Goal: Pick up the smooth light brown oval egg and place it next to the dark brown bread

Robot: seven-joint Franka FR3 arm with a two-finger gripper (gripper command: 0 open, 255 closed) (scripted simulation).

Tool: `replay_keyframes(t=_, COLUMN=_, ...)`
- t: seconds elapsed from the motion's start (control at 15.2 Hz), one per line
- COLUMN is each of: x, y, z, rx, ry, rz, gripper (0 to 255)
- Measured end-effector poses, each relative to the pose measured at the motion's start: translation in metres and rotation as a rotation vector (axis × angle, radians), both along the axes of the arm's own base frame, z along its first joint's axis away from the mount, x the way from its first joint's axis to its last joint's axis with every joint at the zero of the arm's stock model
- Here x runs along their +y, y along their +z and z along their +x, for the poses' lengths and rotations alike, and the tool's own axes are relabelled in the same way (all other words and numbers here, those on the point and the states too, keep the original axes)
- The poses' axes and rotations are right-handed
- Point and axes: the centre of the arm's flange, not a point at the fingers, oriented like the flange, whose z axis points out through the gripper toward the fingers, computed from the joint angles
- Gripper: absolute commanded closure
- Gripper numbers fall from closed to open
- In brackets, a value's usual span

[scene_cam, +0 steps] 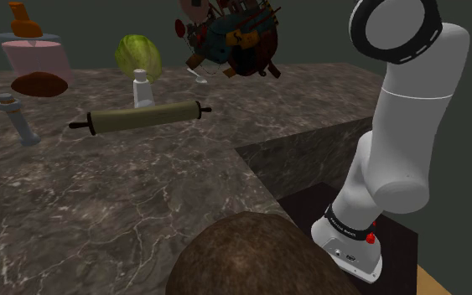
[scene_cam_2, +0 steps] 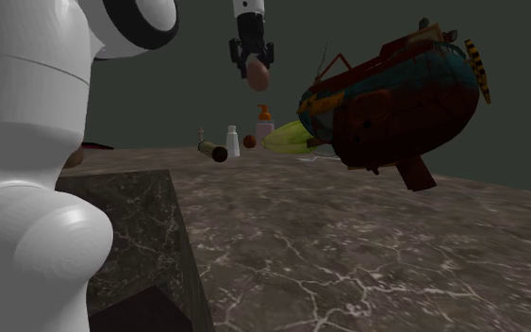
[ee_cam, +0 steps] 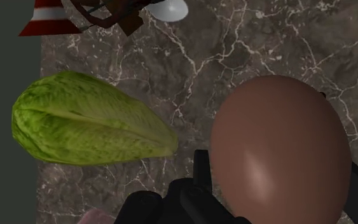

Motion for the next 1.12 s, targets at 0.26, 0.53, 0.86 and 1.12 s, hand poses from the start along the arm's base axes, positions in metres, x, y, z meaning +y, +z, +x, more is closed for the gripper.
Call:
replay_keyframes(t=0.26, x=0.042, y=-0.002, z=-0.031, rx=0.001, ry=0.001, rz=0.0, gripper=255)
replay_keyframes(t=0.53, x=0.083, y=-0.003, z=-0.065, rx=0.001, ry=0.001, rz=0.0, gripper=255)
replay_keyframes(t=0.86, x=0.135, y=-0.001, z=-0.104, rx=0.0, ry=0.001, rz=0.0, gripper=255)
replay_keyframes(t=1.12, x=0.177, y=-0.003, z=-0.136, rx=0.0, ry=0.001, rz=0.0, gripper=255)
